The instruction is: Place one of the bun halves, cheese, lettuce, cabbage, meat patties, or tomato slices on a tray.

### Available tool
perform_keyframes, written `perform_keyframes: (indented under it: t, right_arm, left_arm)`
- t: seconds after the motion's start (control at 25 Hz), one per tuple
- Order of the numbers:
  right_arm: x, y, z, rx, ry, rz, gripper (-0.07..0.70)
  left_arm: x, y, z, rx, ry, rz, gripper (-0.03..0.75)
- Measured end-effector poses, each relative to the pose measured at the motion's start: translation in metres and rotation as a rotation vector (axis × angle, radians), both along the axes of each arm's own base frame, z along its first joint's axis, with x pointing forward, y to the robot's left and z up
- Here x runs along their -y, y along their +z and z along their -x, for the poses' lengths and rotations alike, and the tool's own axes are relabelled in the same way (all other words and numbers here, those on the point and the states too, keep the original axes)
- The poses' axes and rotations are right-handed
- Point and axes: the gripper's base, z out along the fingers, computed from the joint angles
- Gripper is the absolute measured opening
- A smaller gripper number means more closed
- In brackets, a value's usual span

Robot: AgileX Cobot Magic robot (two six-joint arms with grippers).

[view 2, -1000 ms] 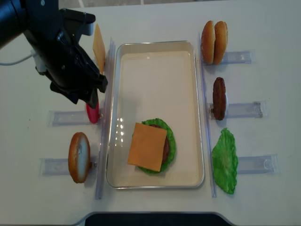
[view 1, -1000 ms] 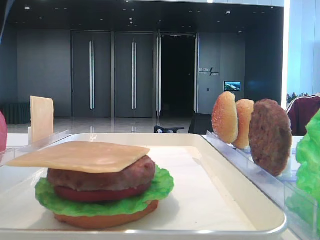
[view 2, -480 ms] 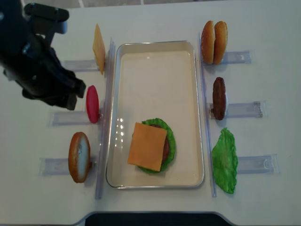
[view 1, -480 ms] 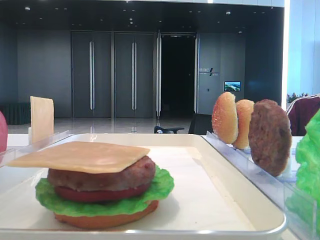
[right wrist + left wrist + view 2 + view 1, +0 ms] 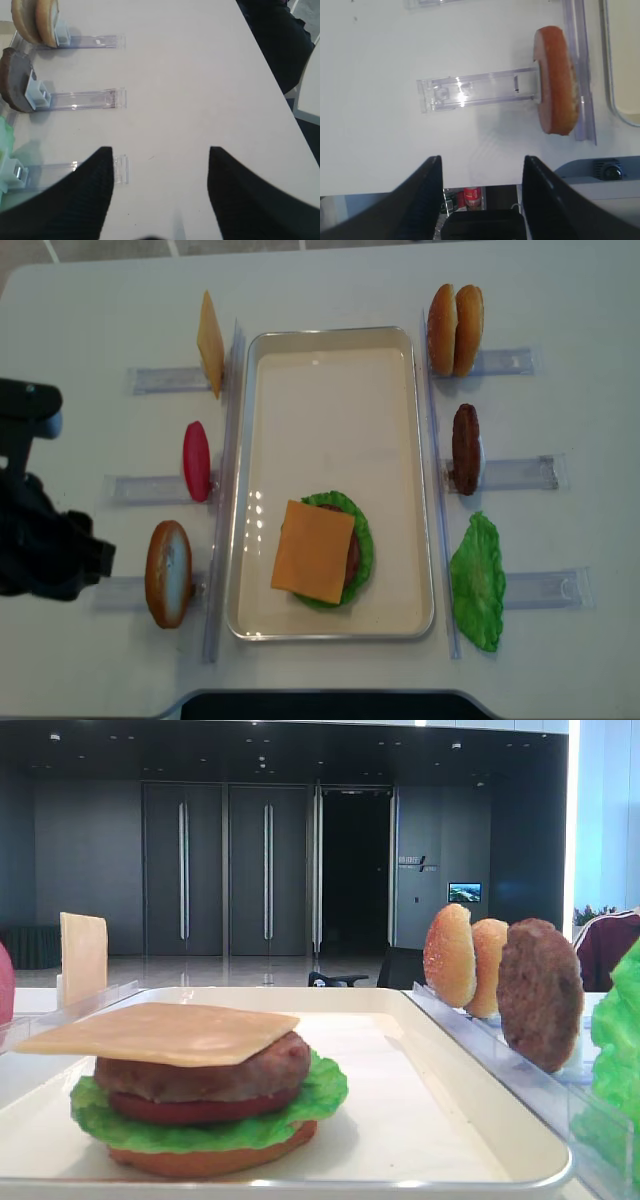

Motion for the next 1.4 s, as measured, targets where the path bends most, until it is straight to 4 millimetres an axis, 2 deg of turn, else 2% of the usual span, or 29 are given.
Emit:
perform_keyframes:
  t: [0.48,0.72,0.88,1.4]
  right_arm:
    - [0.000,0.000,0.000,0.000,0.000,0.000,0.424]
    - [0.000,0.000,0.000,0.000,0.000,0.000,0.424]
    - [0.000,0.000,0.000,0.000,0.000,0.000,0.421]
    - [0.000,0.000,0.000,0.000,0.000,0.000,0.421]
  left_arm:
    - [-0.045,-0.014,0.083,0.301,-0.007,0.077,0.391]
    - [-0.044,-0.014,0.113,0.478,-0.266,0.179,0.391]
    - [-0.042,-0.016,0.119,0.553,-0.324,0.223,0.391]
    - [-0.042,-0.018,0.120,0.587,-0.293,0.232,0.391]
